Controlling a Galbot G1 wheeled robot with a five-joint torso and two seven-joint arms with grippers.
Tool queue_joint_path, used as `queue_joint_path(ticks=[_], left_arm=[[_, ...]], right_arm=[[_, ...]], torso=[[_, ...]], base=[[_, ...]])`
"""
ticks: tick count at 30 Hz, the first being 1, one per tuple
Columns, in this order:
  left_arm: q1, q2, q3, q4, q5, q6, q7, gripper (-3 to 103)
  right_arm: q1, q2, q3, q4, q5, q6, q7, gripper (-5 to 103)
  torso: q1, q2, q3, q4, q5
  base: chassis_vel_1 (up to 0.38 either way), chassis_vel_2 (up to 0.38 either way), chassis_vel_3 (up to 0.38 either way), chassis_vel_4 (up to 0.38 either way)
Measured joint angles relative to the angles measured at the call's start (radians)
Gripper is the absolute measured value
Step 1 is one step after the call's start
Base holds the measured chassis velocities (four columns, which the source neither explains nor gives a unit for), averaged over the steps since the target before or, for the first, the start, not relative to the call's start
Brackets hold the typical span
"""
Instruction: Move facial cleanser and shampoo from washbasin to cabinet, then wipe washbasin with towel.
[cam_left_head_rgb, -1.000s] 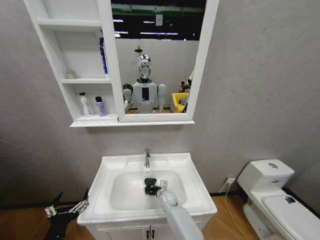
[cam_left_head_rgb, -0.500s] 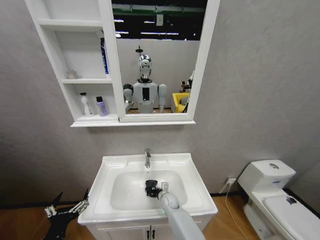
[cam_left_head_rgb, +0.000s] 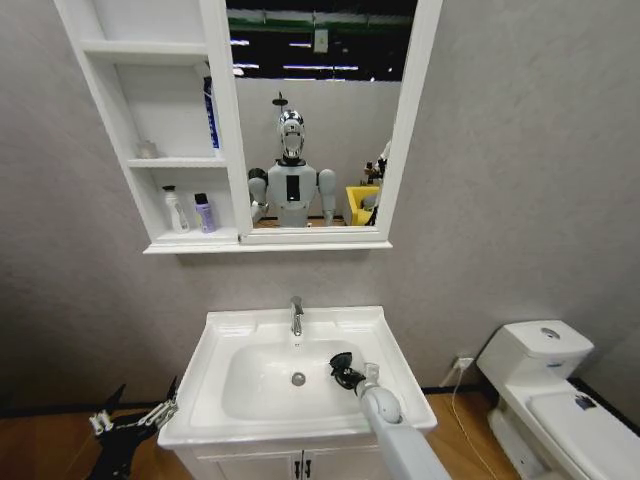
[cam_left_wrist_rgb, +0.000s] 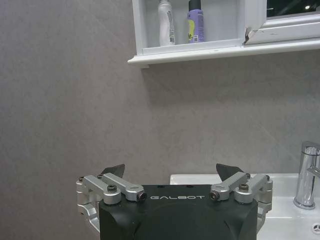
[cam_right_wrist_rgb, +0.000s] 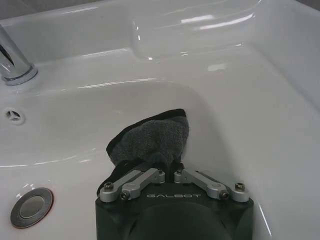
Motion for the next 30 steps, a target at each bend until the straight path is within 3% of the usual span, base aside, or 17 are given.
queue_joint_path(ticks=[7, 10, 20, 22, 25, 30], left_arm=[[0.0, 0.0, 0.0, 0.0, 0.0, 0.0, 0.0, 100], [0.0, 0.0, 0.0, 0.0, 0.0, 0.0, 0.0, 100], [0.0, 0.0, 0.0, 0.0, 0.0, 0.0, 0.0, 100], [0.0, 0.0, 0.0, 0.0, 0.0, 0.0, 0.0, 100], [0.0, 0.0, 0.0, 0.0, 0.0, 0.0, 0.0, 100], [0.0, 0.0, 0.0, 0.0, 0.0, 0.0, 0.0, 100]], right_arm=[[-0.015, 0.043, -0.042, -0.023, -0.008, -0.013, 0.008, 3], [0.029, 0.12, -0.09, -0.108, -0.002, -0.009, -0.019, 3], [0.063, 0.162, -0.11, -0.16, 0.034, 0.018, -0.06, 3], [0.068, 0.163, -0.109, -0.163, 0.057, 0.013, -0.05, 3], [0.107, 0.177, -0.106, -0.167, 0.162, -0.032, 0.025, 3], [0.168, 0.203, -0.105, -0.207, 0.26, -0.073, 0.119, 3]], torso=[[0.0, 0.0, 0.0, -0.0009, -0.0015], [0.001, 0.0, 0.0, -0.0005, -0.0002], [0.0, 0.0, 0.0, -0.0006, 0.0002], [0.0, 0.0, 0.001, -0.0008, 0.0002], [0.0, 0.0, 0.001, -0.0007, 0.0002], [0.0, 0.0, 0.001, -0.0005, 0.0001]], base=[[0.0, 0.0, 0.0, 0.0], [0.0, 0.0, 0.0, 0.0], [0.0, 0.0, 0.0, 0.0], [0.0, 0.0, 0.0, 0.0], [0.0, 0.0, 0.0, 0.0], [0.0, 0.0, 0.0, 0.0]])
